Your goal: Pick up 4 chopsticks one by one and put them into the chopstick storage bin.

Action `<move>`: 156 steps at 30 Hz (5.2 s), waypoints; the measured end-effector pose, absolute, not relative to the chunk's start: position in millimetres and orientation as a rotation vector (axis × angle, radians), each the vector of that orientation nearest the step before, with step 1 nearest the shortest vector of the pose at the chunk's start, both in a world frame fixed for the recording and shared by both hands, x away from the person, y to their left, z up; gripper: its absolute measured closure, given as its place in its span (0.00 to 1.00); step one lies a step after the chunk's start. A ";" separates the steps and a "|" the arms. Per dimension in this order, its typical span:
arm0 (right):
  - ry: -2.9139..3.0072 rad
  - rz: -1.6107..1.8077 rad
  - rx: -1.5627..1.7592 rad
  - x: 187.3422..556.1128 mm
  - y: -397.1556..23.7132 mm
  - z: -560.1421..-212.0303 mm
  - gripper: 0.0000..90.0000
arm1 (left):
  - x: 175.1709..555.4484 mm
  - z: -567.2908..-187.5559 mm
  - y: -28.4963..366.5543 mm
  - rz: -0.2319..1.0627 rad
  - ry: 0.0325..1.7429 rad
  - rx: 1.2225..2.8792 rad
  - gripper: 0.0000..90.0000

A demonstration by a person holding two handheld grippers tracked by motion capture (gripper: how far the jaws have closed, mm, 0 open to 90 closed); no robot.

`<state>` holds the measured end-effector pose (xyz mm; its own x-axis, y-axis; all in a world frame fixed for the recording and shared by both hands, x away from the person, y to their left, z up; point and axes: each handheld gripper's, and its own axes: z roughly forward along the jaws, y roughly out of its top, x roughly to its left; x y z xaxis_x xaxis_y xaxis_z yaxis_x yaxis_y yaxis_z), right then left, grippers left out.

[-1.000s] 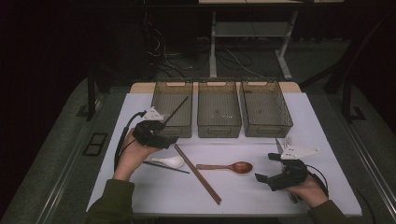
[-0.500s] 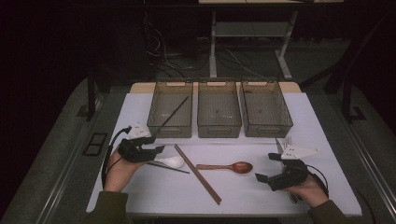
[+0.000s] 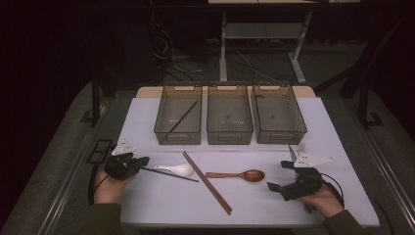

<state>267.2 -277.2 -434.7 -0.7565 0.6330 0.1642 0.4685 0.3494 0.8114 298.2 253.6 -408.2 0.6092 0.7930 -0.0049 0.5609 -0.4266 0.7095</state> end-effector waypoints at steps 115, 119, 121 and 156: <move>2.436 1.361 1.001 268.1 -277.8 -434.8 0.01 | 267.5 -435.1 199.6 0.087 0.541 2.428 0.93; 2.436 1.360 1.001 268.0 -277.5 -434.9 0.01 | 265.9 -434.8 201.6 0.106 0.542 2.426 0.88; 2.435 1.361 1.002 268.0 -277.6 -434.9 0.01 | 263.7 -434.2 204.4 0.119 0.552 2.420 0.84; 2.440 1.352 0.997 268.3 -276.8 -435.7 0.01 | 248.6 -433.5 223.9 0.102 0.516 2.394 0.95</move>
